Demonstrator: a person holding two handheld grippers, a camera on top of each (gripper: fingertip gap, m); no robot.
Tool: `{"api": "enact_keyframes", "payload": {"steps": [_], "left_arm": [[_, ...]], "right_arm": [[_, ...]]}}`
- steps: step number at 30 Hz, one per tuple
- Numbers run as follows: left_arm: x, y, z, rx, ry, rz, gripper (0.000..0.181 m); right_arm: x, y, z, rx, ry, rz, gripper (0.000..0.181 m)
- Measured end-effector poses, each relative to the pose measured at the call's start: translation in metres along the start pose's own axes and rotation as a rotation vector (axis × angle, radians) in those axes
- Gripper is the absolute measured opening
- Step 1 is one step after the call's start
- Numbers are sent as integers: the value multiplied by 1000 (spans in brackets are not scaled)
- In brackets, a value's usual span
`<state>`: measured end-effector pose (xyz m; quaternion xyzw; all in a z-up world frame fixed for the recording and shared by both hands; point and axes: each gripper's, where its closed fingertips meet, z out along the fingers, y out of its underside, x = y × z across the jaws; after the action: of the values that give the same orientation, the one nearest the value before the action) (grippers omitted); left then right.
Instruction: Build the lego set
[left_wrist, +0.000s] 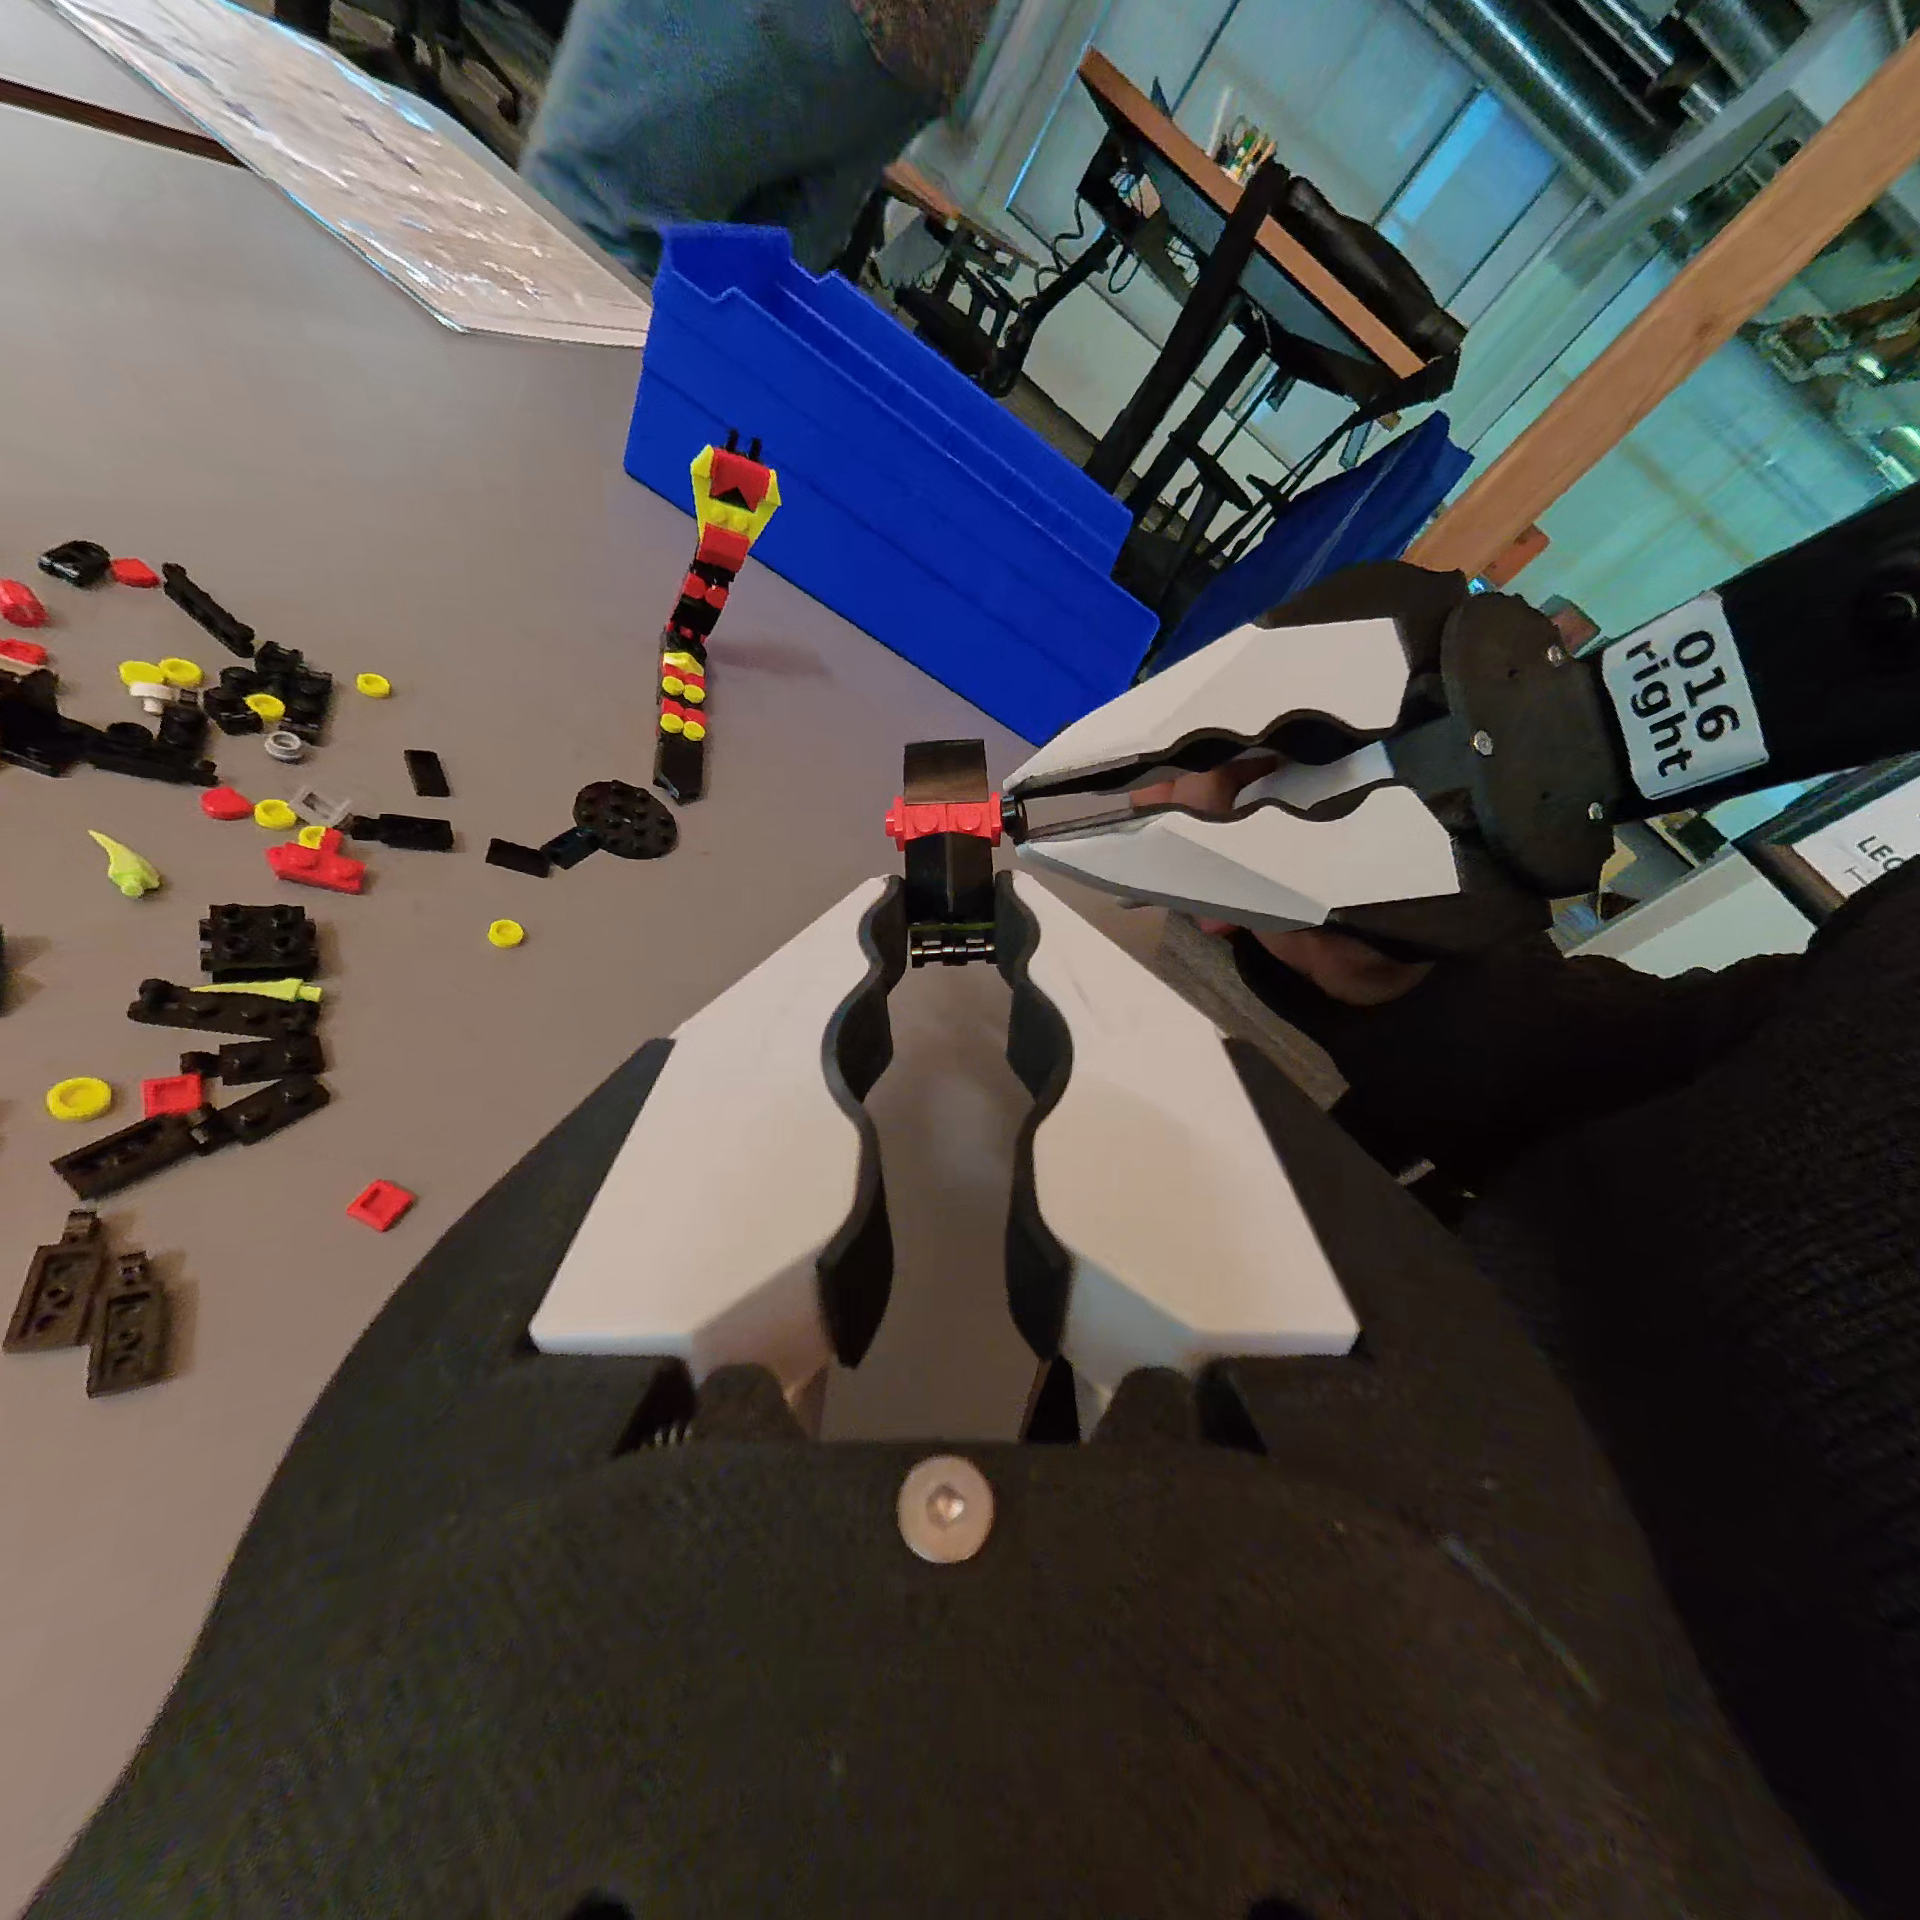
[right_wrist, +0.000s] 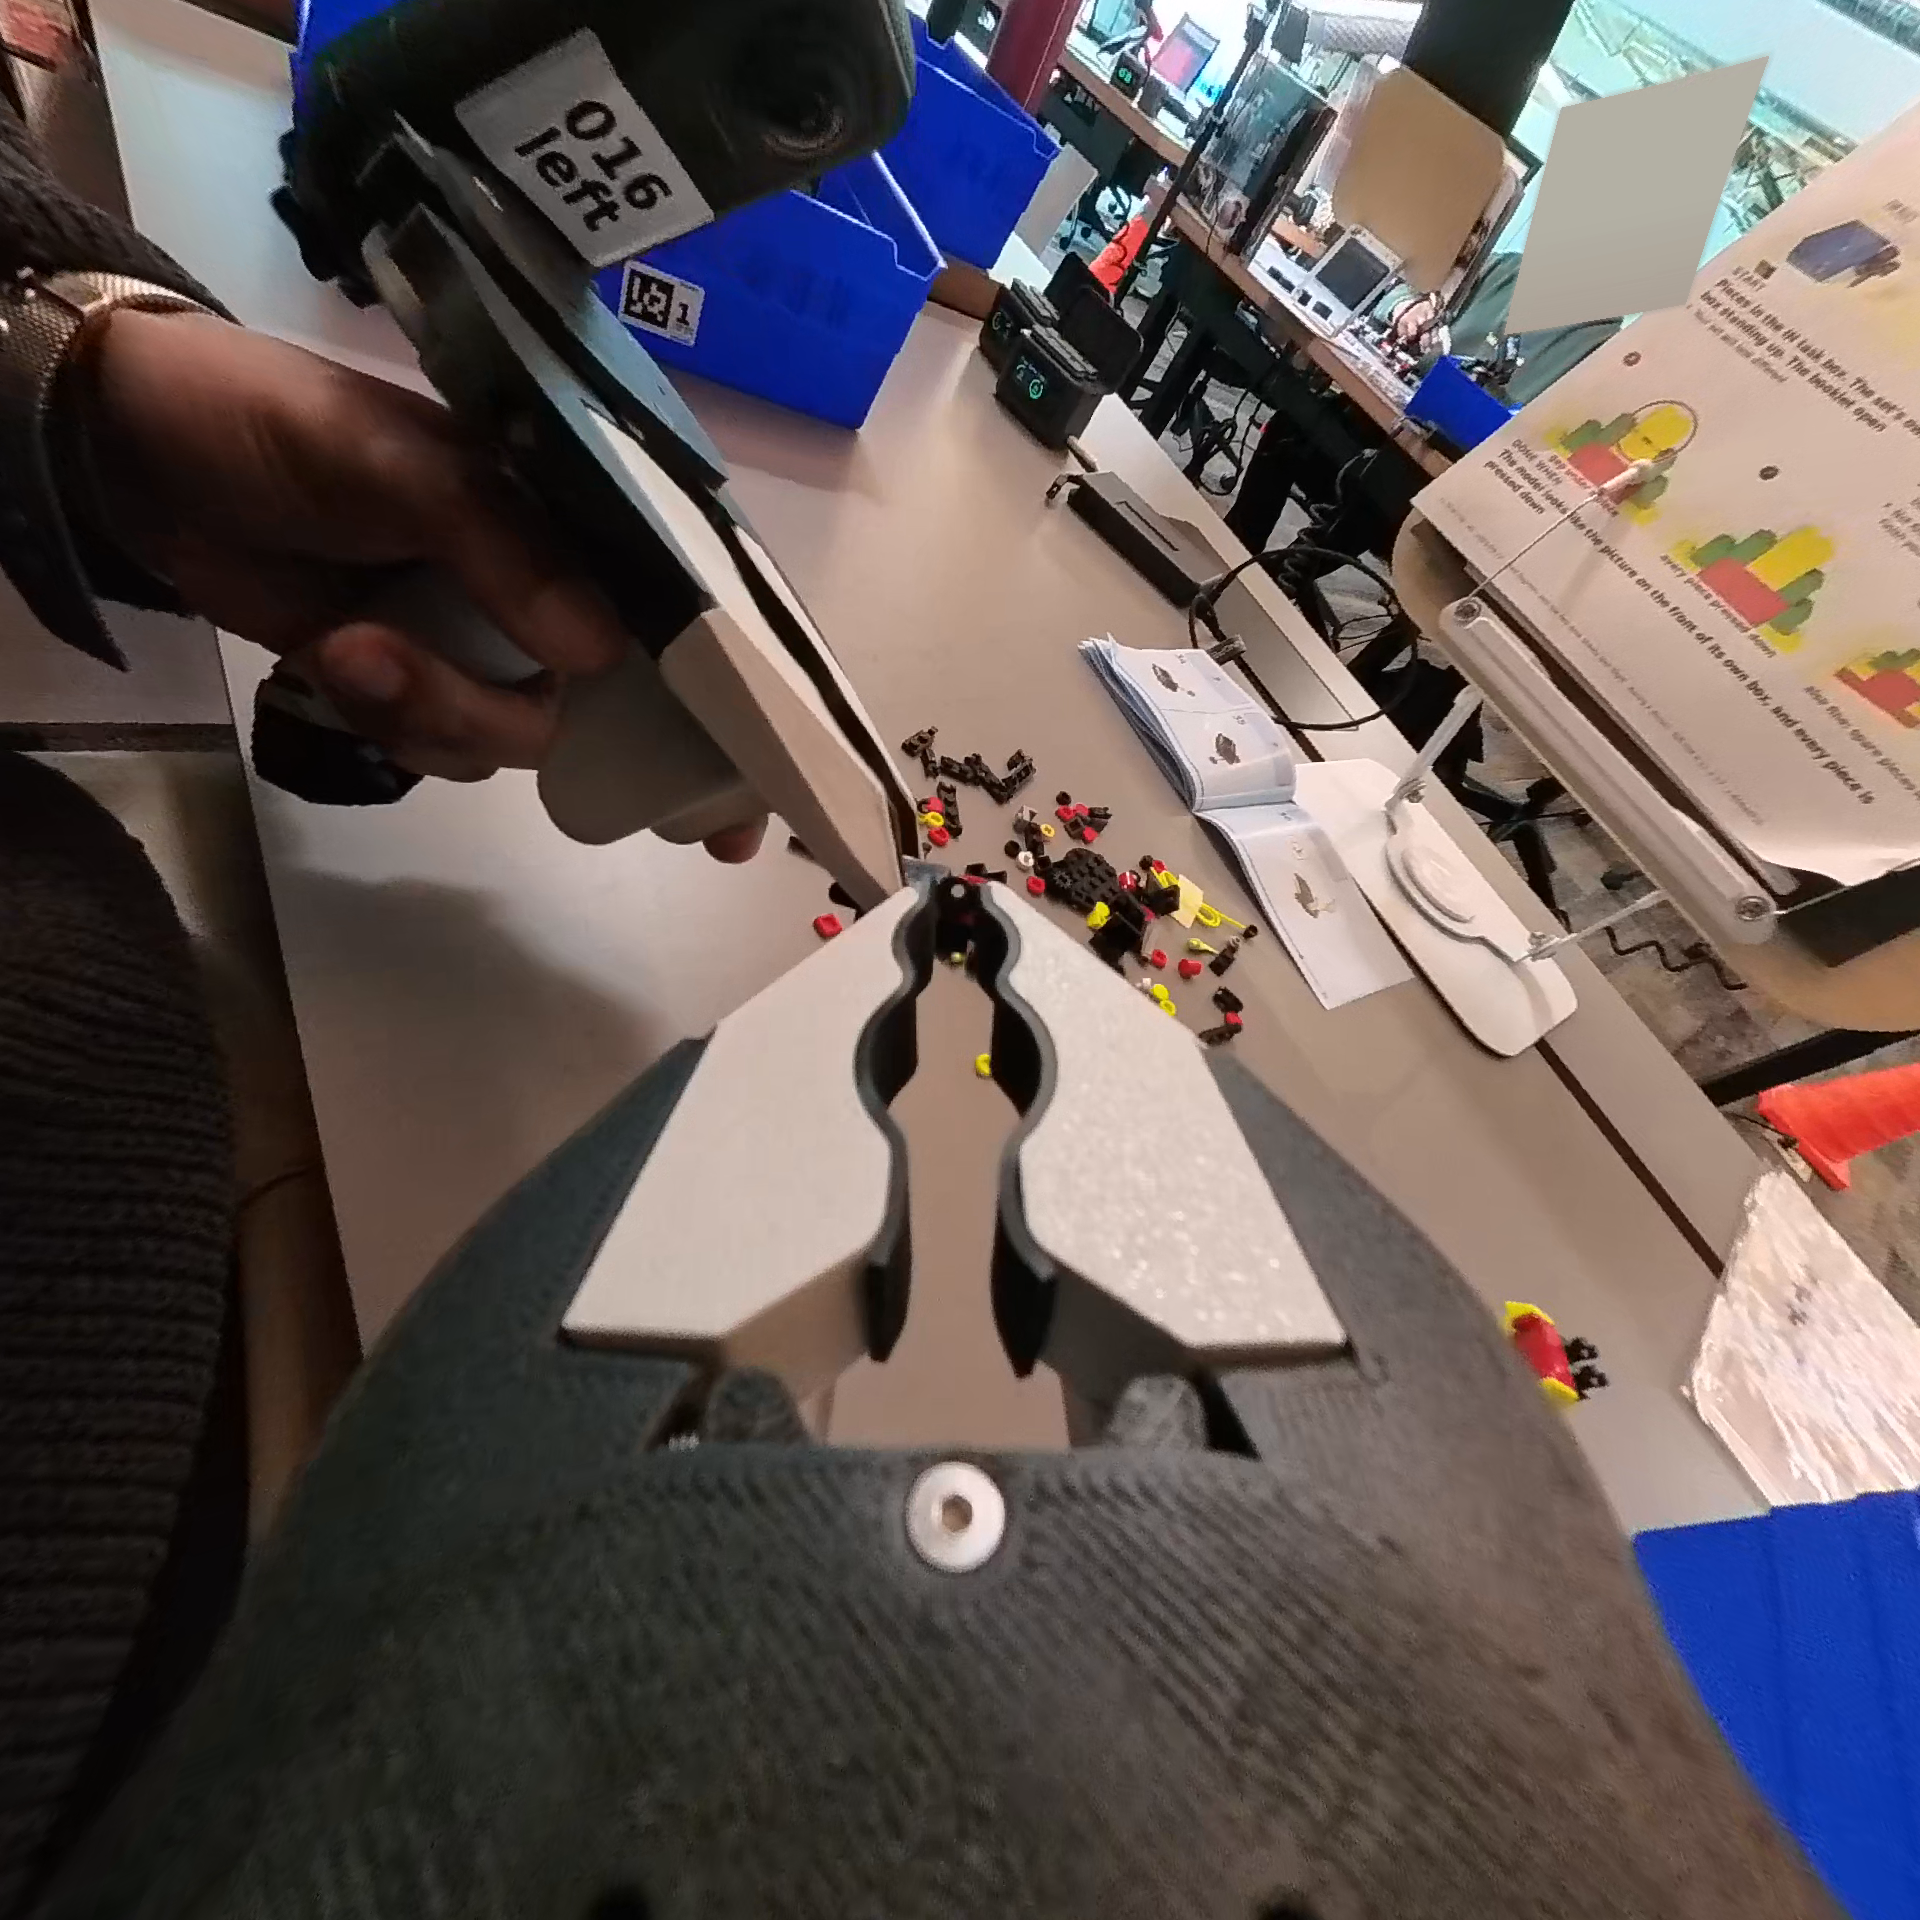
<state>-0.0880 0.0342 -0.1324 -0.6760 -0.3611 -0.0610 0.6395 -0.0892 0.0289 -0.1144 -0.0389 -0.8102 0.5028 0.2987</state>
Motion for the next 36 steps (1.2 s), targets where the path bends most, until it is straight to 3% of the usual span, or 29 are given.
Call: {"api": "enact_keyframes", "payload": {"steps": [1, 36], "left_arm": [[0, 0, 0, -1, 0, -2, 14], [4, 15, 0, -95, 55, -94, 14]], "right_arm": [[0, 0, 0, -7, 1, -1, 4], [-11, 9, -3, -33, -50, -86, 5]]}}
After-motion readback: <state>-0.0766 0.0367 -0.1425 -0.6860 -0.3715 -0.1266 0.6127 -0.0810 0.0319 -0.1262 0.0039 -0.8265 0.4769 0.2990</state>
